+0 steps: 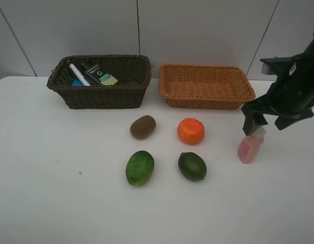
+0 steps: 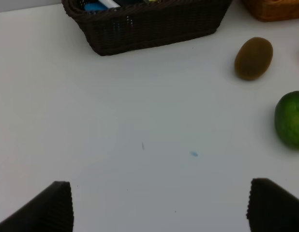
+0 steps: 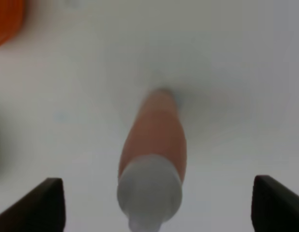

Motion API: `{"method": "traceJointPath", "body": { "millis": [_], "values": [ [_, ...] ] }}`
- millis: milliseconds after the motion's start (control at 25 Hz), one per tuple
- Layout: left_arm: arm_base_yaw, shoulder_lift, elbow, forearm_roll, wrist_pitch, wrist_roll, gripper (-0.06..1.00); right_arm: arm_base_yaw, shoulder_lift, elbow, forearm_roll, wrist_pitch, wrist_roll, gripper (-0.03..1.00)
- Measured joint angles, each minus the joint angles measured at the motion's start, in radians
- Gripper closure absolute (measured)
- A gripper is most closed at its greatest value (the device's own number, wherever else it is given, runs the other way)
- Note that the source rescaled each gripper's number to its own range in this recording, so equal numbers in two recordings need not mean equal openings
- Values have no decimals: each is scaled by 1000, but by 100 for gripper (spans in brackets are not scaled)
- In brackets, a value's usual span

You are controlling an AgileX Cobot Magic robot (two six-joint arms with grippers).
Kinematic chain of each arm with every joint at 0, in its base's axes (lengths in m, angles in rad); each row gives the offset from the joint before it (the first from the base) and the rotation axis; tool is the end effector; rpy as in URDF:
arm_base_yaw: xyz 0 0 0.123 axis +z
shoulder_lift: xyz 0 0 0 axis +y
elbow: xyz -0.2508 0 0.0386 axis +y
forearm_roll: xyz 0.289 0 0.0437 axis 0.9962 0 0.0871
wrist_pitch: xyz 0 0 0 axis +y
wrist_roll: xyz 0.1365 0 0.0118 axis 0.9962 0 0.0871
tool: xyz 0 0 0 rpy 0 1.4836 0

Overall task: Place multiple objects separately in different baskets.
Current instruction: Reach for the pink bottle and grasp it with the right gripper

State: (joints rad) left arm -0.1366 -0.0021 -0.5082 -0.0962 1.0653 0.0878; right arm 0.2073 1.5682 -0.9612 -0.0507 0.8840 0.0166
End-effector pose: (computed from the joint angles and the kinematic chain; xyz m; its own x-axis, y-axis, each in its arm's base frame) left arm 0.0994 -0.0253 0.2789 -0.4360 0.1013 -0.8942 0.2282 0.9736 -0.0010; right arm 0.3172 0.0612 0.1099 -0.9617 -0.2181 -0.1662 -0.2143 0.9759 -0.0412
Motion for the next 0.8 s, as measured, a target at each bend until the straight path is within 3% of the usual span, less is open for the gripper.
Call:
{"method": "traceJointPath", "body": {
  "millis": [800],
  "values": [
    [0, 0, 0, 0, -1, 0, -2, 0, 207, 0, -6, -101, -2, 2]
  ]
}}
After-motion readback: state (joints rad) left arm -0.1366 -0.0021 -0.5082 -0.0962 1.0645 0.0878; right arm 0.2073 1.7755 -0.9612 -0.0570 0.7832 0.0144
